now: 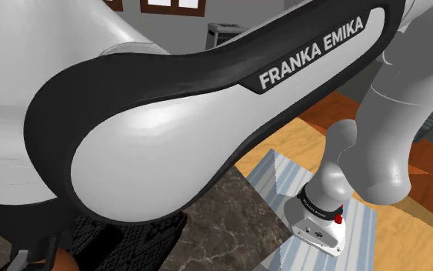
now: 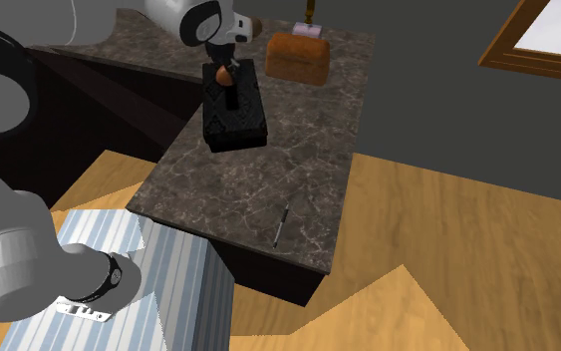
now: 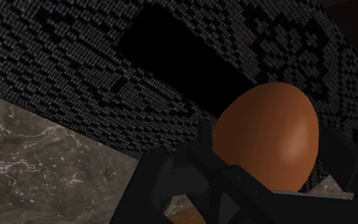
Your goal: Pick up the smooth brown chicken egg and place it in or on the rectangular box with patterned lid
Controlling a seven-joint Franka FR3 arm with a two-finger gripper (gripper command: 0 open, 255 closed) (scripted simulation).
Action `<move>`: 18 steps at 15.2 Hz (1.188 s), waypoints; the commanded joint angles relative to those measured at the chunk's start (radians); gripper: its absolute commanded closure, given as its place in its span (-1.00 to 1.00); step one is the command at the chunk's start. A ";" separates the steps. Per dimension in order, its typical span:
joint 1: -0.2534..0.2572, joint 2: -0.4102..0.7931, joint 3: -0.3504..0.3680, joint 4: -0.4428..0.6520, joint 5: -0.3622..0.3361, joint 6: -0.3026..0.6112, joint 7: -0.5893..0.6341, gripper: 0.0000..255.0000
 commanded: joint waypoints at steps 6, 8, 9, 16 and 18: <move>0.003 0.026 -0.002 -0.040 -0.003 0.064 -0.010 1.00; 0.003 0.026 -0.002 -0.040 -0.003 0.064 -0.010 1.00; 0.003 0.026 -0.002 -0.040 -0.003 0.064 -0.010 1.00; 0.003 0.026 -0.002 -0.039 -0.004 0.064 -0.009 -1.00; 0.003 0.026 -0.002 -0.040 -0.003 0.064 -0.010 -1.00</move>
